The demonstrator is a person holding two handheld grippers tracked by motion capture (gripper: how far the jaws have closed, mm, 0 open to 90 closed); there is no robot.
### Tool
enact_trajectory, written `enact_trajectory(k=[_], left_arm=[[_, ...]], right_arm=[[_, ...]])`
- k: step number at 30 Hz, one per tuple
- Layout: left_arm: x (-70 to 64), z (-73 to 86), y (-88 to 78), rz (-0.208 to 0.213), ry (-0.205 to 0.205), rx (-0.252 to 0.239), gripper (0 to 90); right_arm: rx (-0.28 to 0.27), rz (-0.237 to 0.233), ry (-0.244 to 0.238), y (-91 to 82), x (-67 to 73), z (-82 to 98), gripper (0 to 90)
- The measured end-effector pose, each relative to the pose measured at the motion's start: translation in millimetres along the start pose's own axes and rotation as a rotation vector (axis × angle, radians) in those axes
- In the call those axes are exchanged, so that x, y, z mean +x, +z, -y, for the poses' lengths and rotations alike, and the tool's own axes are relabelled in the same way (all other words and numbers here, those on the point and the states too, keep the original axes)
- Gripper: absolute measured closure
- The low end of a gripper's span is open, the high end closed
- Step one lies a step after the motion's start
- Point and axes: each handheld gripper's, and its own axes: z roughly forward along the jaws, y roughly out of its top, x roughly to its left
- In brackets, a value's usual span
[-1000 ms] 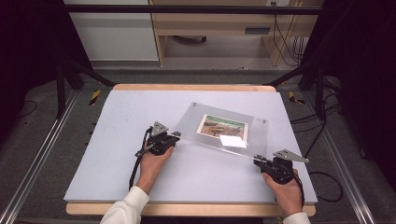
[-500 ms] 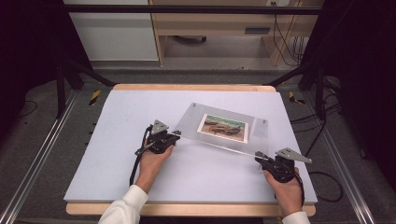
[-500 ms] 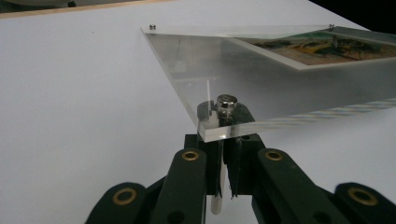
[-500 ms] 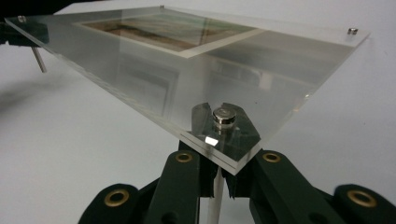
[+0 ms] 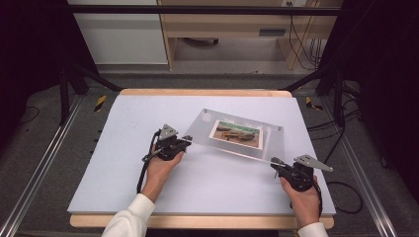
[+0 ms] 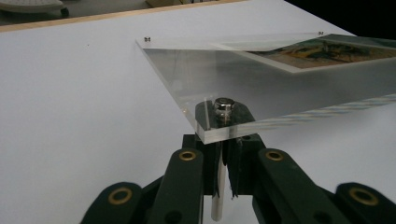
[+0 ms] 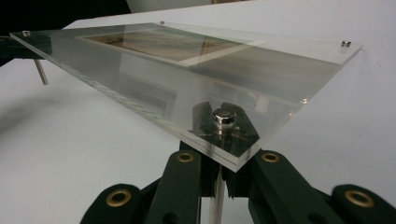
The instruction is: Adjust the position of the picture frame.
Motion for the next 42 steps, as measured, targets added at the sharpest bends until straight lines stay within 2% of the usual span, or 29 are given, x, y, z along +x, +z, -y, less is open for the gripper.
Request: enact_trajectory(k=[7, 11, 19, 20, 24, 26, 38, 42], left_arm=[[-0.5, -4.4, -0.9, 0.001, 0.001, -0.010, 84.4], [-4.5, -5.8, -4.8, 0.011, 0.018, -0.019, 84.5], [-11.5, -7.7, -9.7, -0.003, 0.039, -0.035, 84.2], [-12.7, -8.0, -11.4, 0.004, 0.028, -0.035, 84.2], [-12.5, -8.5, -13.8, -0.010, 0.027, -0.051, 84.1], [-11.2, -8.2, -16.1, -0.003, 0.025, -0.059, 84.1], [-11.9, -11.8, -27.4, -0.025, 0.031, -0.083, 83.8], [-8.5, -13.5, -36.4, -0.036, 0.029, -0.103, 83.8]], right_arm=[[-0.014, 0.001, 0.004, -1.0, -0.2, -2.6, 84.8], [-0.028, 0.007, 0.005, -3.7, -2.1, -4.5, 84.8], [-0.043, 0.007, 0.007, -7.8, -4.1, -7.4, 84.7], [-0.050, 0.008, -0.001, -8.9, -3.7, -8.9, 84.6], [-0.055, -0.001, -0.017, -10.1, -2.2, -11.0, 84.0], [-0.050, -0.001, -0.035, -10.6, -1.0, -13.8, 83.8], [-0.049, -0.022, -0.054, -10.5, 1.6, -23.5, 83.3], [-0.049, -0.031, -0.065, -5.8, 5.4, -29.8, 83.1]])
